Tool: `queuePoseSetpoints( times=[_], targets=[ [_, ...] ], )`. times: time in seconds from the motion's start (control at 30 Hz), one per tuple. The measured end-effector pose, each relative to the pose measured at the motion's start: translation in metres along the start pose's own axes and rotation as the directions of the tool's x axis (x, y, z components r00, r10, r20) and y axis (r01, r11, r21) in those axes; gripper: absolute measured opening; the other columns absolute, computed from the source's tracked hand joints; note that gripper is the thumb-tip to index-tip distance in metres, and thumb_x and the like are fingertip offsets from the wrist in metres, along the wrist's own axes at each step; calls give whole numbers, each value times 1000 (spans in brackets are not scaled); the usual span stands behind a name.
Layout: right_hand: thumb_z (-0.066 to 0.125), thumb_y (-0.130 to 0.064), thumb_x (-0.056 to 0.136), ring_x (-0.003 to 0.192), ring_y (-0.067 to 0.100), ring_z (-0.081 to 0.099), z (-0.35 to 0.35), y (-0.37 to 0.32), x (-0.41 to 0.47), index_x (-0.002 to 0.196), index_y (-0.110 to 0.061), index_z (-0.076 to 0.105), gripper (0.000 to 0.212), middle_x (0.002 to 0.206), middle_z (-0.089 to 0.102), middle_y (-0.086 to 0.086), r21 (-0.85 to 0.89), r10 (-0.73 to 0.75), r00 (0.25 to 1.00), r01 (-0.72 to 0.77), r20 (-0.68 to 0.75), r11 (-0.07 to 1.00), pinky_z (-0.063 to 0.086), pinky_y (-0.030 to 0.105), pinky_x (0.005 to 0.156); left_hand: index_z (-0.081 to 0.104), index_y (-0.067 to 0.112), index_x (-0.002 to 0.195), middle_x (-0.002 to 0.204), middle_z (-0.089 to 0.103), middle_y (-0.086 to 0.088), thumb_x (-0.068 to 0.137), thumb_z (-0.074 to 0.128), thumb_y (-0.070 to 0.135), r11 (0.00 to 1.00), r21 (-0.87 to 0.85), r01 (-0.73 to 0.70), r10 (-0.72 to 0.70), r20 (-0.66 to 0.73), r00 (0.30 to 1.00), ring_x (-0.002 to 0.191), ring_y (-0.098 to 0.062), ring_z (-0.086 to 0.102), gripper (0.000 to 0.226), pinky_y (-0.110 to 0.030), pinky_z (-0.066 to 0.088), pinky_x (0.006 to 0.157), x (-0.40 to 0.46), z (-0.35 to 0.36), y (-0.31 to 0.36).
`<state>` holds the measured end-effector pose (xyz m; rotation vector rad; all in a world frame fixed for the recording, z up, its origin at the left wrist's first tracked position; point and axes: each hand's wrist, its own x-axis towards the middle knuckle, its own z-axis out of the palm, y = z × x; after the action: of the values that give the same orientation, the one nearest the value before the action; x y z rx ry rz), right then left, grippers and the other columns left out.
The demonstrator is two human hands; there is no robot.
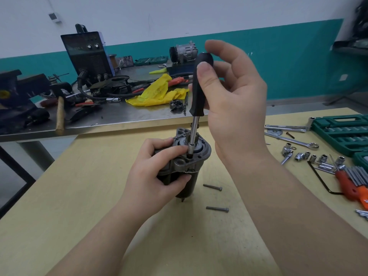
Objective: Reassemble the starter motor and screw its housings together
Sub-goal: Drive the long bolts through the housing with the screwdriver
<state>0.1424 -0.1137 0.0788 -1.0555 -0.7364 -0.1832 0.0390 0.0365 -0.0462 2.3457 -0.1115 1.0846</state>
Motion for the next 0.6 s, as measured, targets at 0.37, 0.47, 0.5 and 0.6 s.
queuePoseSetpoints(
  times=[0.37,0.47,0.5,0.6],
  targets=[
    [56,-14,110,95,32,77,-1,-1,-1,123,-24,71,22,111,76,10,49,51,998,-52,21,997,67,52,81,64,41,134,139,49,18,79,82,36,1000,8,-9,9,-3,1000,141,-10,52,57,-16,42,112,0,0,1],
    [67,-12,105,89,29,72,0,-2,-1,120,-28,69,22,100,73,0,-40,-11,1000,12,13,999,65,51,79,64,42,133,139,49,19,80,82,37,1000,8,-5,5,-2,1000,141,-13,53,56,-16,42,112,0,0,0],
    [70,-12,103,88,28,70,1,-2,-1,121,-28,69,24,98,72,-2,-55,-26,1000,26,2,998,65,51,78,64,42,133,139,49,19,80,82,37,1000,10,-4,4,-1,1000,141,-14,53,56,-16,42,111,0,0,0],
    [70,-13,103,93,18,69,3,0,-1,121,-24,71,21,98,71,-8,-27,-22,999,22,-23,999,62,54,88,64,41,133,139,49,17,79,82,37,1000,14,-4,4,0,1000,140,-12,53,57,-16,43,111,0,0,0]
  ],
)
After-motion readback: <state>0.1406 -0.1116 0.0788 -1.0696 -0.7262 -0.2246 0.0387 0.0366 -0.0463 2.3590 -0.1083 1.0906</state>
